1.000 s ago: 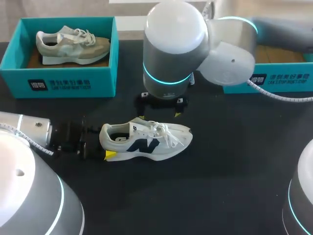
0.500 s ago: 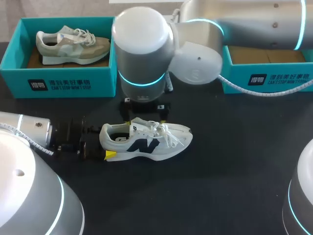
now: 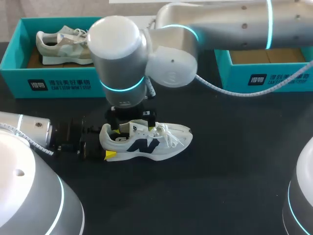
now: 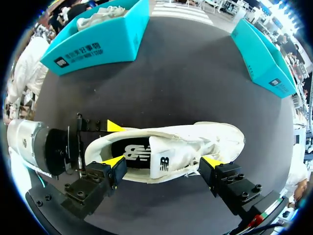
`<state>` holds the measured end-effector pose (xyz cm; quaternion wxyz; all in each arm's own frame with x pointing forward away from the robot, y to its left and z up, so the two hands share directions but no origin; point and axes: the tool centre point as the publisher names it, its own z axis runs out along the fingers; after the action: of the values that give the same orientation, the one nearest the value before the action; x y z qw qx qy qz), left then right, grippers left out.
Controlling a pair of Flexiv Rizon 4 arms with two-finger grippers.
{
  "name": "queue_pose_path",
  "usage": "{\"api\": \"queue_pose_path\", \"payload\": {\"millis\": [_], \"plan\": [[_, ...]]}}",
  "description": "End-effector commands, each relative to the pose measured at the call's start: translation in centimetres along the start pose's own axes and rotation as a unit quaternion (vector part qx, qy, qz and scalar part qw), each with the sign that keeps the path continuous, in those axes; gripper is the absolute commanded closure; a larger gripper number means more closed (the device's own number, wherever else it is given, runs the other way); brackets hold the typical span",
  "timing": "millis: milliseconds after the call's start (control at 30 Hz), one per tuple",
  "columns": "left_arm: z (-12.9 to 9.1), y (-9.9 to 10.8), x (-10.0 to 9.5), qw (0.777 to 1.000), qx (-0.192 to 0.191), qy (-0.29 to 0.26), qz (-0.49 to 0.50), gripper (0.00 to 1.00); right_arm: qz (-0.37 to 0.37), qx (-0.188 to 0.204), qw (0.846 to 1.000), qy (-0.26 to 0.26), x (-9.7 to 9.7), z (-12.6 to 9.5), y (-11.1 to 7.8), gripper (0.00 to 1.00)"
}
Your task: Take the shoe out of the shoebox, open the shoe tongue, remove and reinsert the insole, then place the shoe into the shoebox
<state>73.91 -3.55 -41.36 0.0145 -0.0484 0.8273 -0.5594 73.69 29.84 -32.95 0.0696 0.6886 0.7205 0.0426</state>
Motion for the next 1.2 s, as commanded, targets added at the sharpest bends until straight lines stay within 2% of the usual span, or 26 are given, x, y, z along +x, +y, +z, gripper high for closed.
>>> {"api": "queue_pose_path", "payload": {"millis": [33,367,500,567,633,667,767,800,867,900,1033,1200], "plan": [[0.7,0.5,0.3,1.000,0.000,-0.001,0.000,1.00,0.049,0.001,0.996,-0.080,1.9,1.3,-0.2,0.00],[0.7,0.5,0.3,1.000,0.000,-0.001,0.000,1.00,0.056,0.020,0.984,-0.166,-0.3,2.7,-0.2,0.00],[0.7,0.5,0.3,1.000,0.000,-0.001,0.000,1.00,0.064,0.020,0.980,-0.186,-1.5,2.3,-0.3,0.00],[0.7,0.5,0.3,1.000,0.000,-0.001,0.000,1.00,0.072,0.019,0.978,-0.195,-2.2,2.2,-0.3,0.05],[0.7,0.5,0.3,1.000,0.000,-0.001,0.000,1.00,0.078,0.019,0.976,-0.200,-2.9,2.2,-0.4,0.25],[0.7,0.5,0.3,1.000,0.000,-0.001,0.000,1.00,0.080,0.019,0.975,-0.205,-3.3,2.1,-0.4,0.46],[0.7,0.5,0.3,1.000,0.000,-0.001,0.000,1.00,0.086,0.019,0.974,-0.210,-4.2,2.0,-0.3,0.67],[0.7,0.5,0.3,1.000,0.000,-0.001,0.000,1.00,0.087,0.020,0.973,-0.214,-4.4,1.9,-0.3,0.69],[0.7,0.5,0.3,1.000,0.000,-0.001,0.000,1.00,0.091,0.017,0.972,-0.218,-5.0,1.3,-0.3,0.86],[0.7,0.5,0.3,1.000,0.000,-0.001,0.000,1.00,0.092,0.015,0.972,-0.217,-5.3,1.1,-0.2,0.99],[0.7,0.5,0.3,1.000,0.000,-0.001,0.000,1.00,0.091,0.018,0.975,-0.204,-6.1,0.7,-0.3,1.00],[0.7,0.5,0.3,1.000,0.000,-0.001,0.000,1.00,0.086,0.020,0.983,-0.158,-7.1,0.8,-0.3,1.00]]}}
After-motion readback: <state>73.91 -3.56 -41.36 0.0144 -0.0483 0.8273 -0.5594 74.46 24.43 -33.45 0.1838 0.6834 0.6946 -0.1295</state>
